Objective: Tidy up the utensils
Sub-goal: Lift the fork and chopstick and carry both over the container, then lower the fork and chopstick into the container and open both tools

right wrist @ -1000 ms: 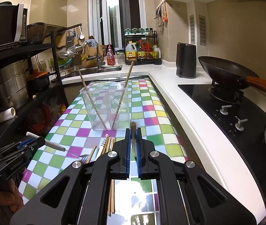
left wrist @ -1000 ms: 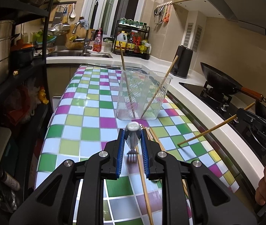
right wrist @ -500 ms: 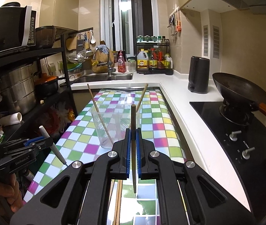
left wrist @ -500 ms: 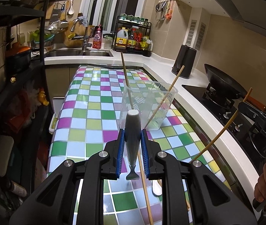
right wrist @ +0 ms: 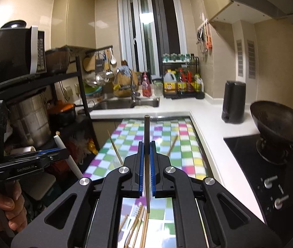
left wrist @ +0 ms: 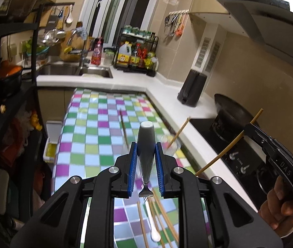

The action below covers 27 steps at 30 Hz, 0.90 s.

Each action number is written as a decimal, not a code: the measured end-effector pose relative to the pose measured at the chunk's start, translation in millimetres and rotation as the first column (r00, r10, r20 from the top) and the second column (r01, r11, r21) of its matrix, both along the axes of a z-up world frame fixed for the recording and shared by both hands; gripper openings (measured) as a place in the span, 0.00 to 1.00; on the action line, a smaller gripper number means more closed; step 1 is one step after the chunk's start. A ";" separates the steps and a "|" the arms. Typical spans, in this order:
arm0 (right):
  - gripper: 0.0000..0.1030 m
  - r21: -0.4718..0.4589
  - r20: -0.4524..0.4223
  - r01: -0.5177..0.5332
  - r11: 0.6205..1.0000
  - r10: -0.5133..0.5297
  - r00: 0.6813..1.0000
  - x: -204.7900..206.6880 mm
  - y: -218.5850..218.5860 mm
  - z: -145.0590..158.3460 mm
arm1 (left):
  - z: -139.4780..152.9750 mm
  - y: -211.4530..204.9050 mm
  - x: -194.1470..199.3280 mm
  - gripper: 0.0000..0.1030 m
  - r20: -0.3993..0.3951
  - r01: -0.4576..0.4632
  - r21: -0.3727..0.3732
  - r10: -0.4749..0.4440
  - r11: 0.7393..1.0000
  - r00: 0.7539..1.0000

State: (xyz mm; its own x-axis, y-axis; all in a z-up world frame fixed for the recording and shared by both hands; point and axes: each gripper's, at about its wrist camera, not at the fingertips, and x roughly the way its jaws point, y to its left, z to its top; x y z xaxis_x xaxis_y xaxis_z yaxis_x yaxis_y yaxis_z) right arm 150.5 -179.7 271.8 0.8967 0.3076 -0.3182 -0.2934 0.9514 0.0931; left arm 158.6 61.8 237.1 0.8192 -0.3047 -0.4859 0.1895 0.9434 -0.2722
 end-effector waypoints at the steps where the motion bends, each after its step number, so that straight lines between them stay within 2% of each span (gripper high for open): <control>1: 0.05 0.005 0.026 0.001 1.000 -0.001 1.000 5.5 1.3 10.9 | 9.7 -1.3 5.8 0.17 0.018 0.006 -0.001 -0.006 1.000 1.000; 5: 0.05 0.022 0.095 0.006 1.000 -0.008 0.995 26.1 7.2 35.5 | 35.6 -13.5 29.0 0.17 0.077 0.025 0.009 -0.026 1.000 0.997; 10: 0.05 0.039 0.121 0.017 0.999 -0.022 0.992 58.5 15.0 37.6 | 41.0 -24.6 58.9 0.17 0.123 0.012 0.036 -0.016 0.999 0.992; 19: 0.05 -0.006 0.070 0.035 0.999 -0.035 0.997 99.5 28.0 -19.9 | -12.3 -36.0 112.3 0.17 0.067 0.008 0.092 -0.015 0.996 0.998; 27: 0.05 -0.016 0.005 0.033 0.999 -0.033 0.999 108.1 29.7 -73.6 | -61.1 -47.8 124.3 0.17 0.015 0.026 0.153 -0.029 0.988 0.999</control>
